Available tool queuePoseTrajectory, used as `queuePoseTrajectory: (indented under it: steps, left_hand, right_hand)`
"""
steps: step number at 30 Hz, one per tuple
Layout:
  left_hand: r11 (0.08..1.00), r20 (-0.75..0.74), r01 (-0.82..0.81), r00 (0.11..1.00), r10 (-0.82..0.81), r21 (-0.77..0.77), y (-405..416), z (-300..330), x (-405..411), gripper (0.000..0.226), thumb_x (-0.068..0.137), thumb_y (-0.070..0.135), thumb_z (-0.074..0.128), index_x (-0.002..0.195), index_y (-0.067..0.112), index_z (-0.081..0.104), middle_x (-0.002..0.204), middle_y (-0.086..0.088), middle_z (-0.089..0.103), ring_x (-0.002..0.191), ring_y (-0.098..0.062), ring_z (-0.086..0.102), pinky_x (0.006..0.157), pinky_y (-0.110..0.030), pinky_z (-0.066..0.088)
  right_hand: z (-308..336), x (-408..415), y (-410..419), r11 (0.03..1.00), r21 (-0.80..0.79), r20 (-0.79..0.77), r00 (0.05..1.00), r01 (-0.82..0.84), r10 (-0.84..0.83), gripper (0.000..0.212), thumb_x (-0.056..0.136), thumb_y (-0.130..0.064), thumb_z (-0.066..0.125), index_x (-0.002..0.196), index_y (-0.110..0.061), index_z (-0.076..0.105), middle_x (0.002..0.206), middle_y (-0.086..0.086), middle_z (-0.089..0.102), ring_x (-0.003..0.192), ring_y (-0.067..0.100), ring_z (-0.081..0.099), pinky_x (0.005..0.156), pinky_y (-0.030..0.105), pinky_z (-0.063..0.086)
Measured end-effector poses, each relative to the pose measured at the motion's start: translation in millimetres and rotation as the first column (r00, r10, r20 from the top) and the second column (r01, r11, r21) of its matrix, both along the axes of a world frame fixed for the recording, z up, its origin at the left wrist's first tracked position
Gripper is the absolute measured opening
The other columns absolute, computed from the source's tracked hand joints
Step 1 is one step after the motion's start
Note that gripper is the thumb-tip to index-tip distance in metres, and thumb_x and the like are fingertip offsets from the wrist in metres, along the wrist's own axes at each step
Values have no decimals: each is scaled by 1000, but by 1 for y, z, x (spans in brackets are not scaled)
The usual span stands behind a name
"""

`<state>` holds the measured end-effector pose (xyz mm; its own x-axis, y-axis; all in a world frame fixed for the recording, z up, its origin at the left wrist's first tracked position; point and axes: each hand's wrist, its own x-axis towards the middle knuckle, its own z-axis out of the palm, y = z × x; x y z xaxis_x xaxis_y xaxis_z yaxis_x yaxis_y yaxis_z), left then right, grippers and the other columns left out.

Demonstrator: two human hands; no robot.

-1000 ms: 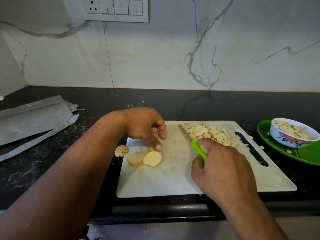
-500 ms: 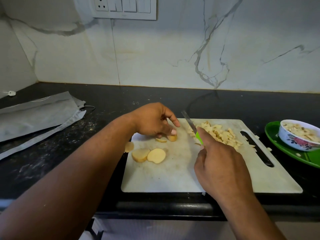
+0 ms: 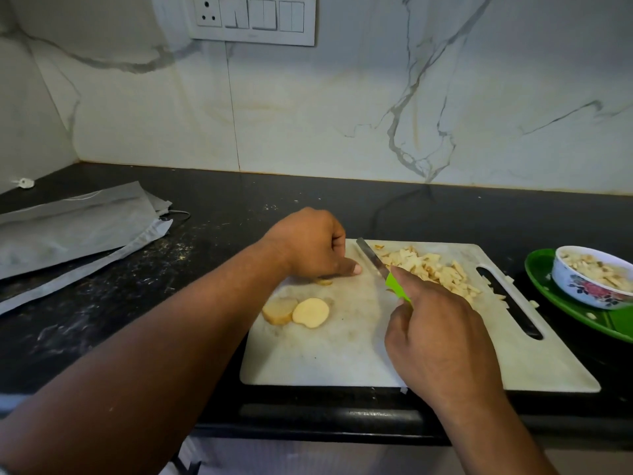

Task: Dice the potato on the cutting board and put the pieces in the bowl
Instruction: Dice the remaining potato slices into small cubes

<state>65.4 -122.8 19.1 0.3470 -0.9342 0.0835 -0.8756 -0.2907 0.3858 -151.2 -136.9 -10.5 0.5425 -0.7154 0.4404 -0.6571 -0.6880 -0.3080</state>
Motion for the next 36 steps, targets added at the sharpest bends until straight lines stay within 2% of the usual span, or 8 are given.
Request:
queuePoseTrajectory:
  steps: [4,7,12,17,24,30,33,36]
  left_hand:
    - [999,-126,46,991,-43,17,6,3,7,26,80,54,83,90,31,78,85,16,73,86,-4,67,80,-26,55]
    - [994,-130,106,986,-100,37,9,2,14,19,80,41,87,96,33,81,91,20,75,90,2,68,87,-23,53]
    - [999,-187,18,982,-24,-32,0,-6,9,14,80,36,89,91,29,83,86,20,77,84,3,70,93,-29,58]
    - [997,-335,-65,939,73,34,-5,-5,9,13,77,27,91,85,24,82,87,15,78,94,-4,69,101,-35,53]
    - [992,-339,-77,935,107,101,-12,-1,9,14,78,28,90,76,26,76,90,10,76,97,-8,67,95,-33,49]
    - [994,-340,-65,936,91,88,-10,-3,9,14,77,29,90,76,24,77,86,11,76,94,-7,68,96,-34,52]
    - [994,-332,-72,938,95,82,-10,-3,7,17,77,30,90,82,18,79,83,13,75,93,-7,68,99,-38,53]
    - [993,-312,-79,945,102,85,-11,-1,6,18,76,32,91,82,20,79,86,12,75,95,-8,68,99,-38,53]
  right_hand:
    - [0,-2,0,1000,5,29,1000,-10,9,49,95,-25,52,143,-32,49,127,-12,63,110,4,58,81,10,31]
    - [0,-3,2,1000,13,32,999,-15,15,46,94,-26,55,140,-32,53,127,-14,63,110,3,58,83,8,32]
    - [3,-1,4,1000,-8,-13,1000,-12,12,43,92,-27,56,135,-32,59,123,-14,66,108,4,61,85,11,35]
    - [12,0,11,999,1,-82,996,-48,48,47,92,-28,52,140,-34,53,117,-14,67,101,4,61,83,13,41]
    - [30,-28,34,995,42,-157,983,-89,94,50,95,-35,46,145,-41,41,129,-20,57,112,0,53,93,13,39]
    - [27,-14,29,999,-19,-86,996,-31,29,50,93,-29,49,141,-37,49,110,-14,65,86,4,51,78,12,38]
    - [17,-2,26,999,7,-103,994,-37,38,51,93,-27,47,144,-34,46,115,-12,63,101,7,58,86,17,45]
    - [17,-8,29,997,28,-137,988,-71,74,54,95,-28,45,148,-35,39,124,-13,60,109,6,55,92,17,43]
